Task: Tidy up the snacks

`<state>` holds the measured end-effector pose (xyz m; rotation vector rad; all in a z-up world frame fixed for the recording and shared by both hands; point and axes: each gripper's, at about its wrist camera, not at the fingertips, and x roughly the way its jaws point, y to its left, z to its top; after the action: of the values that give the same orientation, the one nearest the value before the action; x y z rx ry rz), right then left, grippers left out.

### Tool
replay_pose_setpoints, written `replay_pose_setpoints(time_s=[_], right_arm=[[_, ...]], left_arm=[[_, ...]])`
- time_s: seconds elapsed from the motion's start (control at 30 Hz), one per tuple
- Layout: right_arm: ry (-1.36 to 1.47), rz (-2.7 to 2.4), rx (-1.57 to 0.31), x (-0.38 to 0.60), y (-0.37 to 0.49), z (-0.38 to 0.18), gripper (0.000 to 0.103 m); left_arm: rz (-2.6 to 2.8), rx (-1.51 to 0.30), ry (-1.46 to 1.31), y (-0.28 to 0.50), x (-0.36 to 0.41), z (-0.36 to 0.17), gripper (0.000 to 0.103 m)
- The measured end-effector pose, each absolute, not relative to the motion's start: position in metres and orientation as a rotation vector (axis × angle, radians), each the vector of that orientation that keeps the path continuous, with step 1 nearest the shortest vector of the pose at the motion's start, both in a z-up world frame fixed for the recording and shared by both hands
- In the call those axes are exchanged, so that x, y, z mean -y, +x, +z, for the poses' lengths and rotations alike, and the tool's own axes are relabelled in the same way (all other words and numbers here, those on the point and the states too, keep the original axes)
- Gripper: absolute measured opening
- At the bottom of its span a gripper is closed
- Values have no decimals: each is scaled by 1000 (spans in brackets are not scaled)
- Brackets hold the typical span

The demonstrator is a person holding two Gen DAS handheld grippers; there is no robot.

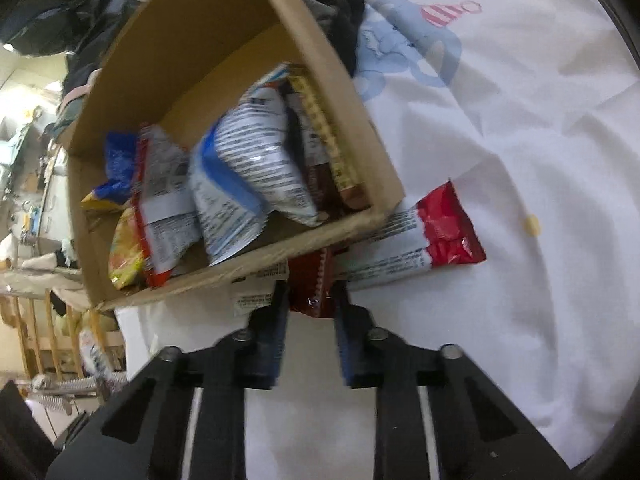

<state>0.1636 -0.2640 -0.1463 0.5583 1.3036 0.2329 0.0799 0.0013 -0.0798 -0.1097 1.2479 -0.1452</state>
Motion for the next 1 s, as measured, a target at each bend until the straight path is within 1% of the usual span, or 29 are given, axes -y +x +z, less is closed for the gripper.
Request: replay_pose_setpoints(time_s=[0.03,0.17,0.37,0.53,0.57,0.6,0.63,0.67,0.7,0.73,0.77,0.87,1.0], right_arm=[[567,247,-1303,263,158,-143,7],[635,284,-1345,263,120,-134,7],[591,319,-1478,238,66,-147,7],[524,359,-1534,218,46,-152,13],[494,355,-1544,214,45,-150,15],[452,346,-1546,216,46,-148,26],[380,334,-1542,213,46,-143,47],[294,325,-1534,209,46,-137,61],[199,338,-1515,202,49,-130,79],[126,362,-1501,194,52,-124,81],[11,397,-1481,182,57,-117,81],[-200,483,-1412,154,67,-110,81],[-344,612,-1415,117,70,-126,81]], left_arm=[[-142,-1245,-129,79,-3,-78,43],[-102,-1199,-194,81,-16,-67,43],[-76,-1182,-232,83,-26,-62,43],[-57,-1176,-242,81,-32,-61,43],[-55,-1177,-245,81,-33,-61,43],[-53,-1178,-250,82,-35,-61,43],[-50,-1178,-255,82,-36,-61,44],[-48,-1177,-261,82,-37,-60,43],[-49,-1176,-264,83,-37,-60,44],[-52,-1175,-268,83,-38,-59,44],[-56,-1171,-270,83,-37,-58,44],[-64,-1158,-266,84,-36,-53,44],[-45,-1146,-265,84,-42,-50,44]])
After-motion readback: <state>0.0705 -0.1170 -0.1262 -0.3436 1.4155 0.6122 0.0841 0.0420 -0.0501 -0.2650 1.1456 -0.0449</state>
